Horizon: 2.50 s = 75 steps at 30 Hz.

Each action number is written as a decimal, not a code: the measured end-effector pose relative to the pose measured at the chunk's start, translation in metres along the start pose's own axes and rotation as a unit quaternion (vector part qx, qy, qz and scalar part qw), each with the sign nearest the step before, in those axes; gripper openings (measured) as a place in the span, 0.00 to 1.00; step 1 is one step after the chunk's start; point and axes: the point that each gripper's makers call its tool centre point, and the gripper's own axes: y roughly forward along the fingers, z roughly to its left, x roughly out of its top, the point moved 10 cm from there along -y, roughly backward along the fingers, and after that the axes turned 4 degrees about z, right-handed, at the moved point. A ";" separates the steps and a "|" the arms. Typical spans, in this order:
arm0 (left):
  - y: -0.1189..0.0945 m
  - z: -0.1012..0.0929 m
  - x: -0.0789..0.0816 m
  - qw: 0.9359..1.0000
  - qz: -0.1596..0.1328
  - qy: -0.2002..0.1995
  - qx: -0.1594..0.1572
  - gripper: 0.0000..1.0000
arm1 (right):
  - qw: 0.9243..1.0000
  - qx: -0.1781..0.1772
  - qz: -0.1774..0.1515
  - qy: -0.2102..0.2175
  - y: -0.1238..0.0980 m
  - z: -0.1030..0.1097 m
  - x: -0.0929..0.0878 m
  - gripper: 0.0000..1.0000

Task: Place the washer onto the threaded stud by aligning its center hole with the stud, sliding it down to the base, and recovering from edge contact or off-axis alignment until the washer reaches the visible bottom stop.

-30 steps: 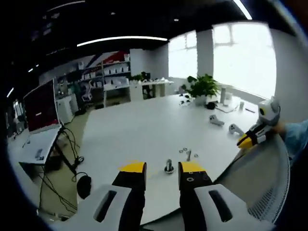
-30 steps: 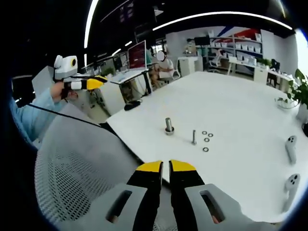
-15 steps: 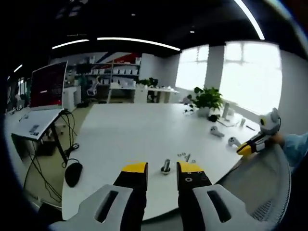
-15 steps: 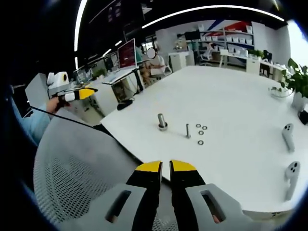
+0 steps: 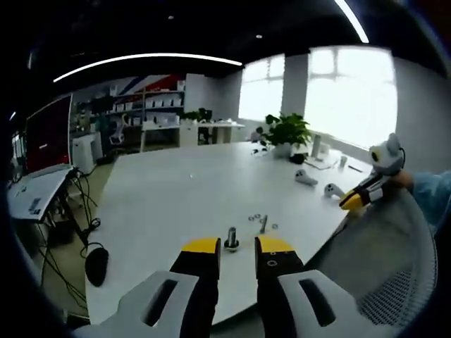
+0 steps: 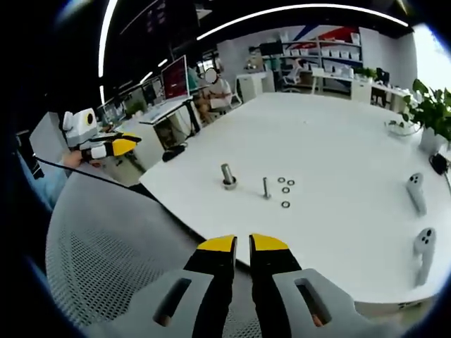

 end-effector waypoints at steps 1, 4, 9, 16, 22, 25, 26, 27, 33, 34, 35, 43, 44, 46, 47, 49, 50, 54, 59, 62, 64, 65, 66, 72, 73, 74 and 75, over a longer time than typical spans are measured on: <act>-0.001 0.002 0.001 1.000 -0.006 -0.005 0.003 0.14 | 1.000 0.001 -0.001 -0.001 0.000 0.000 0.000 0.10; -0.001 0.005 -0.001 1.000 -0.007 -0.020 0.012 0.15 | 1.000 0.005 0.003 -0.004 0.000 0.001 0.000 0.10; -0.005 0.012 0.000 0.999 -0.015 -0.009 0.051 0.13 | 0.997 0.075 -0.022 -0.016 0.002 0.011 0.003 0.14; -0.012 0.009 0.001 0.994 0.007 -0.031 0.105 0.13 | 0.984 0.157 0.048 -0.069 0.007 -0.001 0.002 0.19; -0.018 -0.003 0.015 0.986 -0.006 -0.049 0.157 0.13 | 0.977 0.164 0.053 -0.124 0.025 -0.040 0.022 0.19; -0.014 -0.008 0.015 0.983 0.003 -0.033 0.182 0.12 | 0.969 0.164 0.077 -0.167 0.047 -0.060 0.029 0.19; -0.013 -0.007 0.011 0.980 0.009 -0.037 0.196 0.12 | 0.966 0.165 0.084 -0.179 0.054 -0.065 0.029 0.19; -0.011 -0.007 0.009 0.979 0.011 -0.042 0.201 0.12 | 0.964 0.166 0.089 -0.190 0.061 -0.070 0.030 0.19; -0.003 -0.001 -0.007 0.970 0.096 -0.032 0.220 0.13 | 0.947 0.180 0.139 -0.227 0.111 -0.100 0.027 0.19; -0.003 0.000 -0.009 0.968 0.107 -0.029 0.223 0.12 | 0.945 0.179 0.149 -0.229 0.116 -0.103 0.026 0.19; -0.001 0.000 -0.009 0.968 0.106 -0.024 0.226 0.11 | 0.942 0.181 0.151 -0.237 0.124 -0.106 0.026 0.19; 0.004 0.003 -0.020 0.964 0.160 -0.033 0.212 0.11 | 0.937 0.168 0.166 -0.258 0.155 -0.114 0.039 0.19; 0.003 0.003 -0.020 0.964 0.158 -0.032 0.211 0.11 | 0.937 0.167 0.168 -0.256 0.158 -0.114 0.041 0.19; 0.003 0.006 -0.020 0.964 0.156 -0.033 0.211 0.11 | 0.936 0.165 0.178 -0.255 0.165 -0.113 0.042 0.19; 0.003 0.006 -0.020 0.965 0.155 -0.033 0.210 0.11 | 0.935 0.163 0.183 -0.257 0.167 -0.112 0.042 0.20; 0.004 0.007 -0.021 0.964 0.160 -0.032 0.208 0.11 | 0.932 0.152 0.201 -0.261 0.173 -0.113 0.041 0.21; 0.004 0.007 -0.022 0.964 0.164 -0.032 0.209 0.11 | 0.931 0.141 0.209 -0.265 0.177 -0.115 0.042 0.21; 0.003 0.008 -0.024 0.963 0.173 -0.028 0.204 0.11 | 0.930 0.133 0.208 -0.271 0.187 -0.116 0.044 0.21; 0.003 0.008 -0.025 0.963 0.175 -0.028 0.204 0.11 | 0.927 0.128 0.215 -0.278 0.192 -0.114 0.041 0.21; 0.003 0.008 -0.025 0.963 0.176 -0.025 0.202 0.11 | 0.929 0.138 0.213 -0.269 0.195 -0.112 0.038 0.21; 0.002 0.008 -0.024 0.963 0.172 -0.026 0.205 0.11 | 0.929 0.134 0.214 -0.270 0.195 -0.112 0.036 0.21; 0.002 0.008 -0.024 0.963 0.173 -0.026 0.205 0.11 | 0.929 0.133 0.215 -0.270 0.195 -0.111 0.035 0.21; 0.003 0.008 -0.025 0.963 0.176 -0.026 0.204 0.11 | 0.929 0.136 0.214 -0.271 0.196 -0.110 0.034 0.21; 0.003 0.007 -0.025 0.962 0.179 -0.023 0.205 0.11 | 0.937 0.134 0.197 -0.257 0.198 -0.111 0.035 0.19; 0.003 0.008 -0.025 0.962 0.179 -0.023 0.205 0.11 | 0.936 0.132 0.197 -0.260 0.198 -0.111 0.035 0.19; 0.003 0.008 -0.025 0.962 0.179 -0.022 0.205 0.11 | 0.936 0.131 0.195 -0.263 0.198 -0.111 0.034 0.19; 0.003 0.008 -0.025 0.962 0.179 -0.021 0.204 0.11 | 0.935 0.131 0.194 -0.265 0.198 -0.111 0.034 0.18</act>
